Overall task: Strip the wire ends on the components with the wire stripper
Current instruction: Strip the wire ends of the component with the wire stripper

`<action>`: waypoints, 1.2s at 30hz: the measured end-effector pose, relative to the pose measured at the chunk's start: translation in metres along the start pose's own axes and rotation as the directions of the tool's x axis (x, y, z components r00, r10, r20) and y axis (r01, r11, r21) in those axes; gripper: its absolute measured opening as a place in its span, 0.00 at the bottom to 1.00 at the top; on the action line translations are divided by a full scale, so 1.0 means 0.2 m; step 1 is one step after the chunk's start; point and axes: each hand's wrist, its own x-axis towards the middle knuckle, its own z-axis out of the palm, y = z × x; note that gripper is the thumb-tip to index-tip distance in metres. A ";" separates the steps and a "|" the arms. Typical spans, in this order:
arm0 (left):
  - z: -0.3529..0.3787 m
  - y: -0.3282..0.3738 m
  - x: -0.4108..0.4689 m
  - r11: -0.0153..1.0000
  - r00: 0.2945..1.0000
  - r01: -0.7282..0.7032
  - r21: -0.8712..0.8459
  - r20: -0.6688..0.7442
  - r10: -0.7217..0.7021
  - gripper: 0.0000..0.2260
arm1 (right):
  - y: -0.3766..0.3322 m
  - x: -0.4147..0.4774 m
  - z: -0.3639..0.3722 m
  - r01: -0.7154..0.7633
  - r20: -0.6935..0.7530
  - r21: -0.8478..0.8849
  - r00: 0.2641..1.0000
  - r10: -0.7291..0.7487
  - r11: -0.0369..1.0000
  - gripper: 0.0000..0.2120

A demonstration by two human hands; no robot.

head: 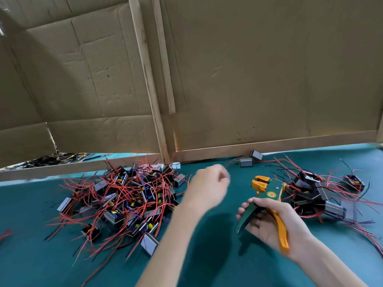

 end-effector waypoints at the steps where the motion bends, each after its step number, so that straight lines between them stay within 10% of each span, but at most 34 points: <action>1: -0.06 -0.10 -0.01 0.978 0.994 0.107 0.178 -0.042 -0.101 0.08 | 0.00 -0.01 0.00 0.001 -0.002 -0.012 1.000 -0.001 1.000 0.09; 12: -0.21 -0.44 -0.04 0.832 0.921 0.264 0.487 0.128 -0.367 0.11 | -0.01 -0.02 0.02 -0.015 0.002 0.001 1.000 0.015 1.000 0.07; 17: -0.19 -0.37 -0.04 0.963 0.926 0.267 -0.047 0.288 -0.243 0.05 | -0.01 -0.02 0.01 -0.013 -0.002 0.006 1.000 0.013 1.000 0.08; 23: -0.13 -0.22 -0.07 0.887 0.758 0.343 -0.309 0.648 -0.067 0.29 | -0.02 -0.02 0.02 -0.010 -0.003 0.019 1.000 0.010 1.000 0.07; 30: -0.22 -0.27 -0.07 0.914 0.883 0.289 -0.286 0.448 -0.139 0.13 | -0.04 -0.01 0.00 0.021 -0.011 0.033 1.000 -0.021 0.999 0.06; 36: -0.19 -0.25 -0.08 0.938 0.730 0.346 0.014 0.624 -0.278 0.11 | -0.04 0.00 -0.01 0.016 -0.024 0.040 1.000 -0.015 0.999 0.06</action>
